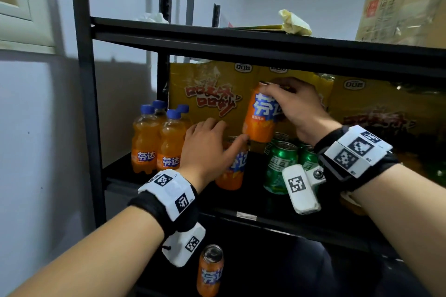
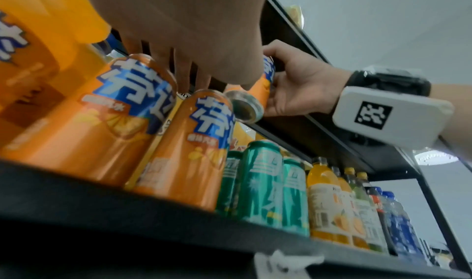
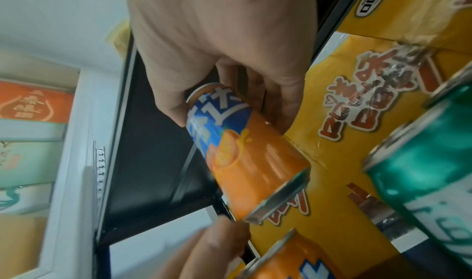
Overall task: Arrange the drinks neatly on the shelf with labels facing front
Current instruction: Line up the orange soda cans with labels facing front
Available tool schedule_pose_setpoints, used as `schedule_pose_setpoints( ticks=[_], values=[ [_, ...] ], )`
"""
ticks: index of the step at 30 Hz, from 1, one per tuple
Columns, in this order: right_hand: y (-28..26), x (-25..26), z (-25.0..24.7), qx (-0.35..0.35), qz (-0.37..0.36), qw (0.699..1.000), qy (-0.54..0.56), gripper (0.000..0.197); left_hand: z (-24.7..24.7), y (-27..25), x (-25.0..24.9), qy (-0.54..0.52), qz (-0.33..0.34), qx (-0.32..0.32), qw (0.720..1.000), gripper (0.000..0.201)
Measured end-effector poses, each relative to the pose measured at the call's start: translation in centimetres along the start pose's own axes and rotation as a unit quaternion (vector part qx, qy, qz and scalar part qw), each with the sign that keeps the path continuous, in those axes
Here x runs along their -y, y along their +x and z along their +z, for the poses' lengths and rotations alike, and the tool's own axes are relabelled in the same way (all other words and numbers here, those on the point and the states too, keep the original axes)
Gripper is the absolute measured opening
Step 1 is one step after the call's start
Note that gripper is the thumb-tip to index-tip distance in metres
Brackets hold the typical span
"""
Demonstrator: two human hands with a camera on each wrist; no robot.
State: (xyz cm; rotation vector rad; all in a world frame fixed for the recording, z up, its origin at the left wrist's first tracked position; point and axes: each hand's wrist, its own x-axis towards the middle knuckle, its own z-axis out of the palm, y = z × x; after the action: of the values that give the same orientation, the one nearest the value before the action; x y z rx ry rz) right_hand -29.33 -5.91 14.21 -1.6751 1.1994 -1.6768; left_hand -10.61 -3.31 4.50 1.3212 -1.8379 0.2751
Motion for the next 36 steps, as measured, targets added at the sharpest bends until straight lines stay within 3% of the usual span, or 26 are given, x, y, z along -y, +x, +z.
schedule_pose_setpoints(
  ticks=[4, 6, 9, 12, 16, 19, 23, 27, 31, 36],
  values=[
    [-2.1, -0.3, -0.7, 0.040, 0.020, 0.998, 0.043, 0.047, -1.0, 0.2, -2.1, -0.163, 0.079, -0.066, 0.981, 0.055],
    [-2.9, -0.2, -0.8, 0.058, 0.028, 0.995, 0.077, 0.041, -1.1, 0.1, -2.9, -0.249, 0.042, -0.060, 0.966, 0.059],
    [-3.9, -0.3, -0.9, 0.087, 0.049, 0.989, 0.107, 0.037, -1.3, -0.2, -3.8, -0.382, -0.042, 0.023, 0.923, 0.069],
    [-4.9, -0.6, -1.1, 0.097, 0.063, 0.983, 0.141, 0.048, -1.3, -0.1, -3.8, -0.478, -0.094, 0.064, 0.871, 0.068],
    [-5.9, -1.1, -1.2, 0.117, 0.068, 0.982, 0.131, 0.068, -1.4, -0.4, -3.8, -0.519, -0.121, 0.060, 0.844, 0.048],
    [-6.3, -1.2, -1.4, 0.128, 0.081, 0.982, 0.114, 0.083, -1.7, -0.9, -4.4, -0.536, -0.126, 0.051, 0.833, 0.045],
    [-6.5, -1.4, -1.8, 0.116, 0.072, 0.983, 0.125, 0.079, -2.1, -1.1, -4.6, -0.566, -0.144, 0.074, 0.809, 0.044],
    [-6.8, -1.4, -2.1, 0.125, 0.090, 0.978, 0.143, 0.076, -2.5, -1.1, -4.3, -0.619, -0.189, 0.157, 0.746, 0.037],
    [-7.4, -1.3, -2.3, 0.142, 0.083, 0.980, 0.112, 0.066, -2.3, -1.3, -3.9, -0.612, -0.174, 0.159, 0.755, 0.042],
    [-7.7, -1.2, -2.4, 0.143, 0.078, 0.983, 0.082, 0.052, -2.3, -1.6, -3.7, -0.570, -0.156, 0.122, 0.797, 0.057]
  ],
)
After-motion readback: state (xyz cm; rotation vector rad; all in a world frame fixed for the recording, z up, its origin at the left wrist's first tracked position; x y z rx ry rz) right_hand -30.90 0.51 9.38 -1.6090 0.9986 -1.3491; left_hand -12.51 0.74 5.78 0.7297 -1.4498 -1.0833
